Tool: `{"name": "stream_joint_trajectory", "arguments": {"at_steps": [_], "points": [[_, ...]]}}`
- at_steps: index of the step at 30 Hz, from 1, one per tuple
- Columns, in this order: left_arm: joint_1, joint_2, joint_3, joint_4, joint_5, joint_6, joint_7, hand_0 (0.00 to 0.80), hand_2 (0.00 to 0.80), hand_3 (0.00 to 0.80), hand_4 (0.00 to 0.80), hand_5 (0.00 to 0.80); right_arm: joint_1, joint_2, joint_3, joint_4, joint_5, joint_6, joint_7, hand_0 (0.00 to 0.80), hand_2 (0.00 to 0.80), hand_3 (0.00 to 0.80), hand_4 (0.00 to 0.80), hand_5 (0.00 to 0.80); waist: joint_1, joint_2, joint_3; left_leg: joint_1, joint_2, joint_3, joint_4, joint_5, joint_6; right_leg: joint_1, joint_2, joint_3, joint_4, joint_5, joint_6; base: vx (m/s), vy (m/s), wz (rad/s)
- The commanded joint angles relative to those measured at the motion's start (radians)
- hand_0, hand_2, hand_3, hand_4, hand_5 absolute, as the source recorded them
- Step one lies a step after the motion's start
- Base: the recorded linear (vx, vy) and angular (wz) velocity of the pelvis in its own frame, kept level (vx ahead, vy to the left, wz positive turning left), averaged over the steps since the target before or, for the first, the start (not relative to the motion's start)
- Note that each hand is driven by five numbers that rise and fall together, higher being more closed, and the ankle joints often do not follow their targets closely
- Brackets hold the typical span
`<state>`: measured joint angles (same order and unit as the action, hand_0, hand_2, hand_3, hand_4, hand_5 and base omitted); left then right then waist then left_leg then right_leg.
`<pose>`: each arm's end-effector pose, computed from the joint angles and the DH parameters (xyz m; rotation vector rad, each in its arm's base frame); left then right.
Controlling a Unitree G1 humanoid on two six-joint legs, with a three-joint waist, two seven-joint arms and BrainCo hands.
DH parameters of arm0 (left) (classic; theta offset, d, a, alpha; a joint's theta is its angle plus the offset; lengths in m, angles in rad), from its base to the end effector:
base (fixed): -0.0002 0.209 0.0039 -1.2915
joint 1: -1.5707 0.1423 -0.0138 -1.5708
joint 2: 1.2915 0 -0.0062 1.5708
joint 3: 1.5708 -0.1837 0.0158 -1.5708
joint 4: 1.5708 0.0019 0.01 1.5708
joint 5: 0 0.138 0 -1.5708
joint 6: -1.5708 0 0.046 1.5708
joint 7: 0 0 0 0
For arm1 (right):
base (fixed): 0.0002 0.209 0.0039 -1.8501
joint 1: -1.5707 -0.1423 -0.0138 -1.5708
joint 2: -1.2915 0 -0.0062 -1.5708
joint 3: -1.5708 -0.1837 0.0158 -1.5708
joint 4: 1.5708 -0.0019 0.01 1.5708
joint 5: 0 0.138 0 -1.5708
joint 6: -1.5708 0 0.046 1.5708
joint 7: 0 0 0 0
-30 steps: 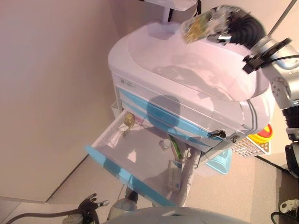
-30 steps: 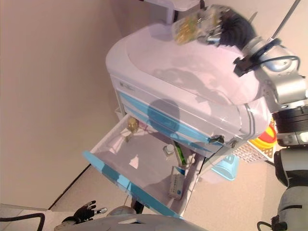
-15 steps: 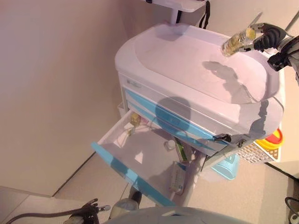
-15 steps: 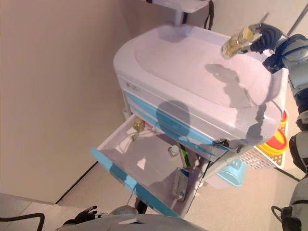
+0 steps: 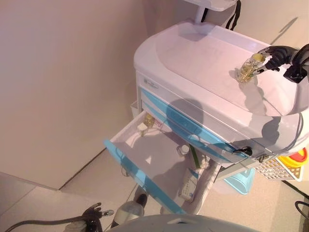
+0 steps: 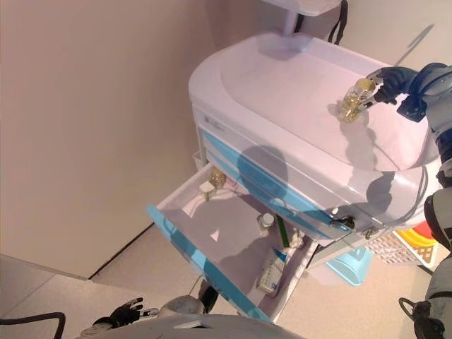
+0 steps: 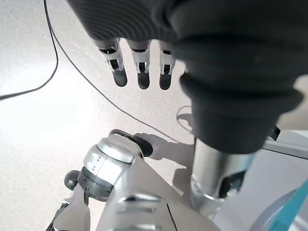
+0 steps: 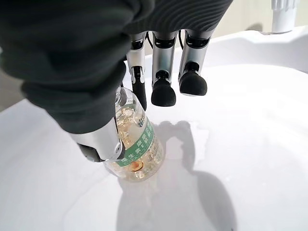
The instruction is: Open the drawer and pick up the medicine
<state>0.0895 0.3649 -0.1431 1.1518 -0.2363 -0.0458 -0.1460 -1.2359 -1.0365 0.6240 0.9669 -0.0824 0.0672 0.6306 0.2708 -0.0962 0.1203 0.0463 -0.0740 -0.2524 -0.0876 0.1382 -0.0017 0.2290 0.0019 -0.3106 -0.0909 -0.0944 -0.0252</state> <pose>0.0536 0.2658 -0.1035 0.1109 1.1893 0.1009 0.3180 -0.3276 0.2885 -1.1307 0.3748 0.1209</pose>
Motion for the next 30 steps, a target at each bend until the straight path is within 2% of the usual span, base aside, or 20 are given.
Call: {"name": "stream_joint_trajectory", "arguments": {"at_steps": [1,11,12,13,14,22,30], "points": [[0.016,0.052,-0.03,-0.016,0.005,-0.006,-0.006,0.0,0.0,0.0,0.0,0.0,-0.03,-0.001,0.038,-0.029,-0.029,-0.016,0.049,0.8,0.8,0.8,0.8,0.8,0.035,-0.03,-0.03,0.072,-0.051,0.021,0.011,-0.161,0.022,-0.068,-0.065,0.03,0.059,0.066,0.088,0.028,0.007,0.04],[0.016,0.052,-0.025,-0.022,0.012,-0.011,-0.009,0.0,0.0,0.0,0.0,0.0,0.042,0.014,0.009,-0.012,-0.081,-0.02,0.107,0.8,0.8,0.8,0.8,0.8,0.041,-0.027,-0.024,0.077,-0.052,0.01,0.002,-0.155,0.021,-0.066,-0.065,0.025,0.055,0.067,0.091,0.0,0.0,0.0],[0.018,0.053,-0.025,-0.023,0.011,-0.012,-0.009,0.0,0.0,0.0,0.0,0.0,0.048,0.016,0.008,-0.011,-0.089,-0.017,0.113,0.624,0.624,0.624,0.624,0.624,0.04,-0.026,-0.025,0.078,-0.052,0.01,0.001,-0.154,0.021,-0.066,-0.065,0.026,0.055,0.068,0.091,0.0,0.0,0.0],[0.019,0.053,-0.026,-0.025,0.01,-0.013,-0.008,0.0,0.0,0.0,0.0,0.0,0.053,0.016,0.006,-0.007,-0.099,-0.023,0.116,0.408,0.408,0.408,0.408,0.408,0.04,-0.025,-0.024,0.078,-0.051,0.01,0.001,-0.154,0.02,-0.066,-0.065,0.026,0.055,0.068,0.091,0.0,0.0,0.0],[0.02,0.052,-0.026,-0.025,0.011,-0.014,-0.008,0.0,0.0,0.0,0.0,0.0,0.057,0.015,0.007,-0.004,-0.104,-0.024,0.114,0.0,0.0,0.0,0.0,0.0,0.039,-0.025,-0.025,0.078,-0.051,0.01,0.0,-0.154,0.02,-0.066,-0.065,0.027,0.054,0.068,0.092,0.0,0.0,0.0],[0.015,0.055,-0.029,-0.024,0.005,-0.012,-0.015,0.0,0.0,0.0,0.0,0.0,0.044,0.01,0.0,0.006,-0.091,-0.042,0.017,0.0,0.0,0.0,0.0,0.0,0.029,-0.022,-0.032,0.08,-0.049,0.02,0.0,-0.153,0.018,-0.07,-0.064,0.037,0.054,0.071,0.095,0.0,0.0,0.0],[0.02,0.051,-0.037,-0.023,-0.007,-0.015,-0.013,0.0,0.0,0.0,0.0,0.0,0.022,-0.024,-0.023,-0.013,-0.036,-0.038,-0.134,0.0,0.0,0.0,0.0,0.0,0.017,-0.018,-0.037,0.084,-0.045,0.034,0.0,-0.158,0.017,-0.071,-0.063,0.047,0.052,0.072,0.097,0.0,0.0,0.0]]}}
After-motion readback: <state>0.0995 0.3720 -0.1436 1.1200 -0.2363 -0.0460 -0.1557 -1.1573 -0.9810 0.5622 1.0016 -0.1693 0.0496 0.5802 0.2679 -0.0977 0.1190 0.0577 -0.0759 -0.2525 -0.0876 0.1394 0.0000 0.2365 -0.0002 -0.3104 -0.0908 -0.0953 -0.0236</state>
